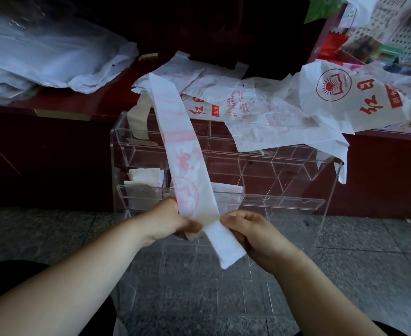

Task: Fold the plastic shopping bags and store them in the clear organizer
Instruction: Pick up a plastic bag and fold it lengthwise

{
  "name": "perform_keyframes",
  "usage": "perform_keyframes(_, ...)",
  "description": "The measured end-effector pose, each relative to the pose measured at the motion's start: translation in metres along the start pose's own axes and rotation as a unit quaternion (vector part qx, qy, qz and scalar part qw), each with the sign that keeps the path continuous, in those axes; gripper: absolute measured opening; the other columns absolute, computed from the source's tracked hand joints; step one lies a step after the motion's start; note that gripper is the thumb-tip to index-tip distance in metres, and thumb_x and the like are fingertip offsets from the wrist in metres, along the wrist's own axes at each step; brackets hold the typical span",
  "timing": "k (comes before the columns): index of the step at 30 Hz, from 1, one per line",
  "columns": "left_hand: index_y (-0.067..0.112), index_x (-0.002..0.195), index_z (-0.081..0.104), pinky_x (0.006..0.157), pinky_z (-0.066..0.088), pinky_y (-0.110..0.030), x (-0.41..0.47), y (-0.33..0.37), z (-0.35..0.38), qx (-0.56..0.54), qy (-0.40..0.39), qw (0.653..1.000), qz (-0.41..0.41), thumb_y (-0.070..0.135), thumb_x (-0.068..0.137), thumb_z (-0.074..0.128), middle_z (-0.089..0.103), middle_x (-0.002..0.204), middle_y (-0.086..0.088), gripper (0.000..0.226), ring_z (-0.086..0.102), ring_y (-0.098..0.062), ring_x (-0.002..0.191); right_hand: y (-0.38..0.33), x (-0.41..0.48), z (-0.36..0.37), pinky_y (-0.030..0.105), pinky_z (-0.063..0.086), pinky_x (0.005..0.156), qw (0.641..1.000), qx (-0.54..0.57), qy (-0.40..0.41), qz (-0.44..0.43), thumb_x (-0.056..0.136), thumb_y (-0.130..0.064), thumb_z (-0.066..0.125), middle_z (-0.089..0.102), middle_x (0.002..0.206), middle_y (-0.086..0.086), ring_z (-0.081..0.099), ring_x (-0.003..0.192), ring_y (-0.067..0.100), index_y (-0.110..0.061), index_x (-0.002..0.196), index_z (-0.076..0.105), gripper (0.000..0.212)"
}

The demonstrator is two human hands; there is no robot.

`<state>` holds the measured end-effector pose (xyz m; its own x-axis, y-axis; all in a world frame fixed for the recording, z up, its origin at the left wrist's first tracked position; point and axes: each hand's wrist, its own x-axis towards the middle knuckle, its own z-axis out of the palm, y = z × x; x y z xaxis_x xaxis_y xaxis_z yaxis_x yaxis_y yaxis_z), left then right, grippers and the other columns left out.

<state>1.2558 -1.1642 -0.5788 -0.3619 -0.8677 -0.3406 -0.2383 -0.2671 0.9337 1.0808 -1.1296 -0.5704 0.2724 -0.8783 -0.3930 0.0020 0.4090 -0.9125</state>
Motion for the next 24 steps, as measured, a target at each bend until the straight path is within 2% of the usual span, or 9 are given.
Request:
perform_keyframes(2,0.004,0.069,0.066,0.049,0.048,-0.018,-0.001,-0.002,0.000,0.004,-0.019,1.000,0.008,-0.012,0.061,0.072,0.065,0.056,-0.001,0.018,0.060,-0.006,0.050,0.000,0.005,0.003,0.018,0.030,0.048,0.999,-0.015,0.046,-0.022,0.088,-0.007,0.053,0.045,0.040,-0.011,0.037,0.039,0.002,-0.012,0.058,0.055,0.030)
perform_keyframes(5,-0.011,0.073,0.063,0.051,0.048,-0.017,-0.003,0.001,-0.003,-0.017,-0.044,0.999,0.007,-0.010,0.055,0.064,0.063,0.057,-0.008,0.018,0.059,-0.008,0.049,0.002,0.009,0.007,0.019,0.038,0.060,0.995,-0.021,0.086,-0.043,0.085,-0.009,0.059,0.059,0.057,-0.012,0.050,0.057,0.003,-0.013,0.063,0.062,0.022)
perform_keyframes(7,-0.006,0.066,0.062,0.050,0.046,-0.015,-0.006,0.005,-0.005,-0.020,-0.065,0.998,0.011,-0.015,0.058,0.063,0.062,0.051,-0.002,0.012,0.058,-0.005,0.047,0.003,0.010,0.008,0.027,0.043,0.075,0.996,-0.010,0.080,-0.045,0.084,-0.014,0.062,0.065,0.078,-0.002,0.056,0.076,0.011,-0.005,0.075,0.065,0.013)
perform_keyframes(11,0.010,0.065,0.062,0.046,0.045,-0.013,-0.011,0.012,-0.004,-0.057,-0.081,0.995,-0.005,-0.015,0.073,0.062,0.064,0.049,0.003,0.026,0.059,-0.001,0.047,0.000,0.007,0.013,0.035,0.048,0.083,0.997,-0.012,0.068,-0.029,0.094,-0.022,0.046,0.066,0.097,0.022,0.062,0.089,0.030,0.011,0.097,0.063,0.037)
perform_keyframes(13,0.010,0.079,0.060,0.050,0.050,-0.015,-0.013,0.014,-0.006,-0.105,-0.081,0.991,-0.027,-0.009,0.080,0.059,0.069,0.058,0.003,0.019,0.064,-0.003,0.055,-0.003,0.007,0.015,0.036,0.049,0.083,0.997,0.007,0.069,-0.038,0.096,-0.028,0.038,0.071,0.089,0.015,0.065,0.085,0.026,0.000,0.087,0.070,0.043)
perform_keyframes(16,0.006,0.087,0.060,0.054,0.053,-0.021,-0.018,0.015,-0.013,-0.175,-0.134,0.975,-0.041,-0.005,0.053,0.065,0.071,0.068,-0.003,0.036,0.068,-0.011,0.063,-0.005,0.008,0.015,0.027,0.049,0.078,0.997,0.010,0.061,-0.055,0.097,-0.033,0.031,0.070,0.088,0.001,0.064,0.084,0.016,-0.016,0.079,0.072,0.048)
perform_keyframes(18,0.008,0.090,0.059,0.054,0.051,-0.019,-0.022,0.014,-0.014,-0.132,-0.161,0.977,-0.040,0.004,0.043,0.068,0.071,0.068,0.000,0.048,0.067,-0.008,0.063,-0.003,0.010,0.016,0.026,0.047,0.077,0.995,-0.015,0.067,-0.074,0.096,-0.032,0.032,0.070,0.091,0.001,0.061,0.089,0.018,-0.023,0.076,0.072,0.046)
perform_keyframes(22,0.012,0.096,0.061,0.063,0.052,-0.012,-0.016,0.010,-0.004,-0.096,-0.059,0.994,-0.013,-0.005,0.082,0.060,0.071,0.077,0.008,0.022,0.067,0.000,0.071,0.000,0.007,0.018,0.027,0.045,0.074,0.994,-0.040,0.050,-0.092,0.095,-0.026,0.038,0.066,0.092,-0.002,0.057,0.084,0.016,-0.028,0.083,0.070,0.034)
perform_keyframes(24,0.011,0.096,0.062,0.066,0.050,-0.008,-0.012,0.009,-0.003,-0.079,-0.010,0.997,0.004,-0.006,0.084,0.054,0.068,0.084,0.008,0.022,0.065,0.001,0.074,0.001,0.005,0.018,0.021,0.047,0.068,0.995,-0.023,0.041,-0.090,0.095,-0.022,0.041,0.065,0.089,-0.004,0.059,0.077,0.009,-0.025,0.093,0.064,0.024)
